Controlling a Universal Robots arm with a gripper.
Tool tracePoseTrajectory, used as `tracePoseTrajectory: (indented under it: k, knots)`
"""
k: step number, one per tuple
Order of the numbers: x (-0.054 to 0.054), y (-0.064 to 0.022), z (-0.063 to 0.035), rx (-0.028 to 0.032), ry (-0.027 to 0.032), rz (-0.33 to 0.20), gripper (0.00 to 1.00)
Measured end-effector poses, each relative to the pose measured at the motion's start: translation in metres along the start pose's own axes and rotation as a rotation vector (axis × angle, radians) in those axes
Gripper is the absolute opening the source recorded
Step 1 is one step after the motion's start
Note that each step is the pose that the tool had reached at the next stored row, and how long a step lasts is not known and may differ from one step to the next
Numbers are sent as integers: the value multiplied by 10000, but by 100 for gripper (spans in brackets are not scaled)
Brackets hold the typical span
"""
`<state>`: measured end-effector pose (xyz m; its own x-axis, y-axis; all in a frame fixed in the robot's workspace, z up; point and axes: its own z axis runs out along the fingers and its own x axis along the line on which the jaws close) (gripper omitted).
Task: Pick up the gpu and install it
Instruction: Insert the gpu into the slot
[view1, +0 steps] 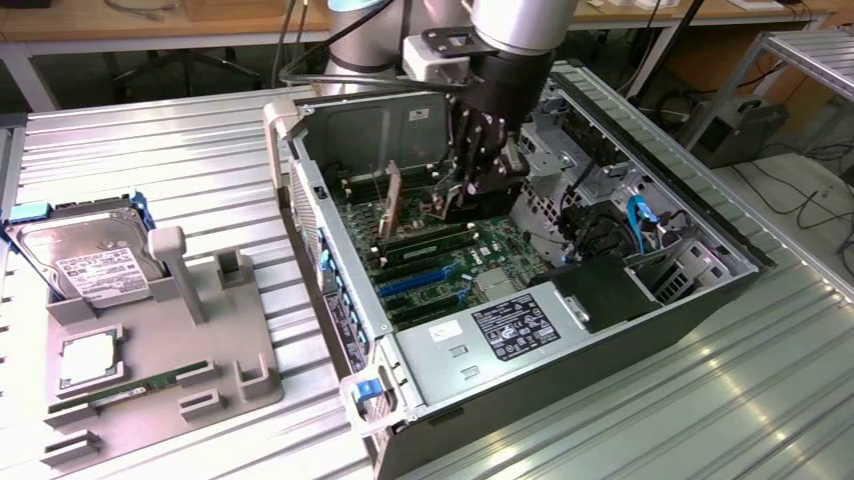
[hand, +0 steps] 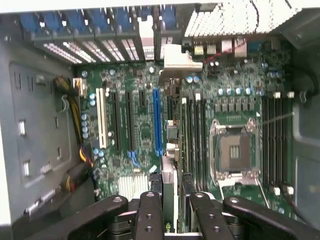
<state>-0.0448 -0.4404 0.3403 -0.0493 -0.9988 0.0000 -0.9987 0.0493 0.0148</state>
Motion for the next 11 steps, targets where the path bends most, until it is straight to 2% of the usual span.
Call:
tracePoseTrajectory:
  k: [4, 11]
  knots:
    - [42, 130, 83, 0, 1, -10, 26]
    - [163, 208, 253, -1, -1, -161, 26]
